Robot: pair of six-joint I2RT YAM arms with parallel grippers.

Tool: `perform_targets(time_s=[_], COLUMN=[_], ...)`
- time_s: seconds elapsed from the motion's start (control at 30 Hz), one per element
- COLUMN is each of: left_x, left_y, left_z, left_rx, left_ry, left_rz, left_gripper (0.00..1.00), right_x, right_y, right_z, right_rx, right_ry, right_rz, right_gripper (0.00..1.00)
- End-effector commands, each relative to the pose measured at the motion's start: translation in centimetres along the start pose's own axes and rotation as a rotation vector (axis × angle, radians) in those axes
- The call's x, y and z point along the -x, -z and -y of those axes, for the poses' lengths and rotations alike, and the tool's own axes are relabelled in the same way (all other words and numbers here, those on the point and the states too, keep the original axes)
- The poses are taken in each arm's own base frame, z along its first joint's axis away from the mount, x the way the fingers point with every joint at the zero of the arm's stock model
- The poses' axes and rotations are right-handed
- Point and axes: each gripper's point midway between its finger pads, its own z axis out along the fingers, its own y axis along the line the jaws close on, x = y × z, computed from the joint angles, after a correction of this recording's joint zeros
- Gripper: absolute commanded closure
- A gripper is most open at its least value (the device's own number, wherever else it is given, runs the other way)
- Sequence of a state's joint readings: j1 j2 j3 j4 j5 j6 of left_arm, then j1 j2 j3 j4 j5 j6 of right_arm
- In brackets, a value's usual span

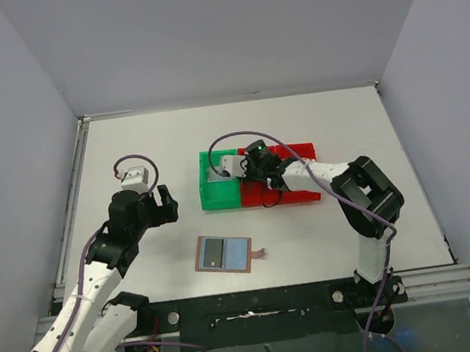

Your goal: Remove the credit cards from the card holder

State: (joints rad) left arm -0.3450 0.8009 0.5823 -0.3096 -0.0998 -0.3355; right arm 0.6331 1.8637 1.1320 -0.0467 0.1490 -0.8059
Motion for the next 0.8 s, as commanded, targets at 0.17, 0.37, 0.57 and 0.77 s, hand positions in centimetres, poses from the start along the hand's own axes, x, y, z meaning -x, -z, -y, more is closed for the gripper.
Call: perform_targets(time_s=[0.17,0.37,0.57,0.77], left_x=[2.0,1.9,1.8,1.8], left_y=[0.2,0.2,0.2,0.2], left_z=[1.0,1.1,1.1,1.1], left_rx=[-0.046,-0.052,-0.053,-0.057], left_ry=[-0.01,-0.013,-0.013,-0.013], left_rz=[0.077,0.075,0.073,0.07], left_gripper=[0.2,0.2,0.2,0.2], right_x=[0.1,-0.3,0.4,1.5], right_y=[1.0,0.4,0.5,1.7], right_z=[2.7,1.9,3.1,4.6], right_rx=[-0.055,-0.024,-0.078,-0.132], right_ry=[-0.015,-0.018,-0.082,-0.151], right_rz=[-0.001,-0.014,0.006,0.064], right_gripper=[0.72,0.62,0.61,0.6])
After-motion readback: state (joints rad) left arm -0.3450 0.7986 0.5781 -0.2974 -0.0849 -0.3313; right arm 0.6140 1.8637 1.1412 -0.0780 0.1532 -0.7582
